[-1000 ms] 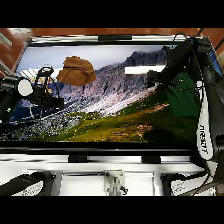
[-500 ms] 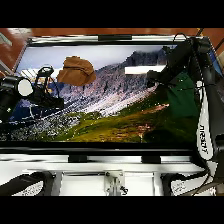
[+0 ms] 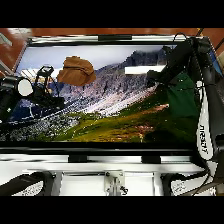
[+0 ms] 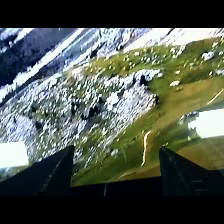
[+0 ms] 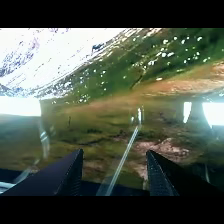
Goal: Fold the shirts.
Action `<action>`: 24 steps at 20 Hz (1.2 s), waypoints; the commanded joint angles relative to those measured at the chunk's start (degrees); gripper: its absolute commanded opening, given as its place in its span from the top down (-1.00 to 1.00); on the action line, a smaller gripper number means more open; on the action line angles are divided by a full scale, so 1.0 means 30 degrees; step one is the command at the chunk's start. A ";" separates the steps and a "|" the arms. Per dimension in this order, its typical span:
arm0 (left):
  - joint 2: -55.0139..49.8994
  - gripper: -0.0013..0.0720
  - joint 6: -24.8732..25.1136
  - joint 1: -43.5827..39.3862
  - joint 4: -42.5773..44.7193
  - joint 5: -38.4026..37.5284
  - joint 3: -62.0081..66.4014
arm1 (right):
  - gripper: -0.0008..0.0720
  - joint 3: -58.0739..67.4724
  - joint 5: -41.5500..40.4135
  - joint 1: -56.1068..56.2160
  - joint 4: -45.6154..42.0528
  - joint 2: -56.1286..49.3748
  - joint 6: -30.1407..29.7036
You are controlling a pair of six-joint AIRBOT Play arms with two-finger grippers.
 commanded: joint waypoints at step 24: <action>-1.5810 -0.73 0.1377 0.1508 -0.0736 1.0083 1.2743 | -0.43 -0.0007 0.2135 0.0036 0.0138 -0.0015 -0.0051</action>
